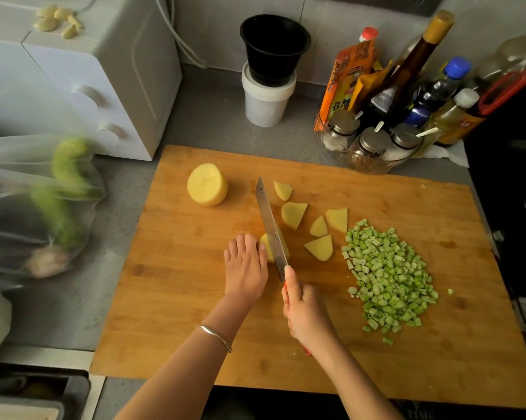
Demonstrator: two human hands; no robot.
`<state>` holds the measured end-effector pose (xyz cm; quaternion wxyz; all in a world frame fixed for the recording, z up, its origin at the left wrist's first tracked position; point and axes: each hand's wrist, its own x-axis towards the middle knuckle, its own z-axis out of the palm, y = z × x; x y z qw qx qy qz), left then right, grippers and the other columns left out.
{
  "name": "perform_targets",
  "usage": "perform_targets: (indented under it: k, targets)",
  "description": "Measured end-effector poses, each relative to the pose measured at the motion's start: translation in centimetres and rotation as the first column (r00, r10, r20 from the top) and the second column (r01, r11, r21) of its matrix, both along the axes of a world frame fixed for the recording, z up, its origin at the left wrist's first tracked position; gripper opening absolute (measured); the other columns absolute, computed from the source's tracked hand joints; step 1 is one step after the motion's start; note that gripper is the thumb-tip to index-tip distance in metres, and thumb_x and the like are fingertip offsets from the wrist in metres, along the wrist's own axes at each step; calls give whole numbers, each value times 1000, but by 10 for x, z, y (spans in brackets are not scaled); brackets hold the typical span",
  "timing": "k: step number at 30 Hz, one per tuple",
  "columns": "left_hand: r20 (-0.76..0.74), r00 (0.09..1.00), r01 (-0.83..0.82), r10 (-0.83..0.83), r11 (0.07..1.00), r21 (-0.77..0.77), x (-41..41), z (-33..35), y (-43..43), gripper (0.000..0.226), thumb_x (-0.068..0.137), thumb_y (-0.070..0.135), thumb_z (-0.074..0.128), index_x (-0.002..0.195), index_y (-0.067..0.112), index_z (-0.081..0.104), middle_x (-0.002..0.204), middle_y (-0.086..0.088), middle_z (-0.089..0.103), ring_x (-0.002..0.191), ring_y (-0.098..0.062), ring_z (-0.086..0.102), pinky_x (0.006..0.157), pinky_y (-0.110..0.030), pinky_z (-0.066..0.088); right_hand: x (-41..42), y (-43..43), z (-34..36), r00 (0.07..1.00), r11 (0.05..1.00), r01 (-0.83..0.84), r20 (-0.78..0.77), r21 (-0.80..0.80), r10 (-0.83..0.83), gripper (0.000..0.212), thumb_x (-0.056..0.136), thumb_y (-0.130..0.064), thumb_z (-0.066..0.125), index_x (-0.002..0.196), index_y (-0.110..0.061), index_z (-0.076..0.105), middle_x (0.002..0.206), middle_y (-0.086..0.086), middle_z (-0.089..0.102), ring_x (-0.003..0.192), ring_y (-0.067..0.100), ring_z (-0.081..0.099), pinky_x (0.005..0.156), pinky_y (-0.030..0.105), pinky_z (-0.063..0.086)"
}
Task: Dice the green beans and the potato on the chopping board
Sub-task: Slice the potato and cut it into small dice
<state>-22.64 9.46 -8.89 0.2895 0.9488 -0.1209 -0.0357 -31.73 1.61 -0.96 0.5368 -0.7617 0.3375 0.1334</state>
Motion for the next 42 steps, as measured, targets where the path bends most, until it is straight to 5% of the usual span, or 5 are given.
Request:
perform_targets:
  k: [10, 20, 32, 42]
  targets:
    - [-21, 1000, 20, -19, 1000, 14, 0, 0, 0, 46, 93, 40, 9, 95, 12, 46, 99, -8, 47, 89, -24, 39, 80, -35, 30, 12, 2, -18, 999, 996, -16, -32, -89, 13, 58, 95, -58, 26, 53, -20, 37, 39, -9, 33, 37, 4, 31, 45, 22, 23]
    - [-84, 996, 25, -31, 997, -80, 3, 2, 4, 39, 91, 48, 8, 93, 21, 36, 96, 3, 39, 86, -16, 32, 82, -33, 30, 14, -11, 4, 996, 992, 33, 76, 123, -42, 55, 95, -60, 31, 64, -16, 37, 48, -5, 27, 39, 8, 24, 42, 23, 19]
    - [-162, 987, -1, -16, 994, -105, 2, 6, 21, 19, 99, 37, 38, 95, 22, 50, 102, 3, 45, 96, -16, 34, 84, -32, 24, 6, -1, 6, 998, 996, -10, 63, 84, 4, 55, 98, -57, 29, 60, -17, 35, 46, -6, 28, 38, 9, 25, 41, 21, 20]
    - [-176, 984, 8, -22, 997, -81, 3, 7, 21, 19, 99, 37, 39, 98, 23, 52, 104, 2, 44, 98, -17, 34, 85, -34, 25, 8, 2, 1, 1000, 999, -17, 23, 52, 16, 57, 98, -58, 26, 57, -18, 33, 43, -7, 28, 37, 8, 25, 45, 26, 20]
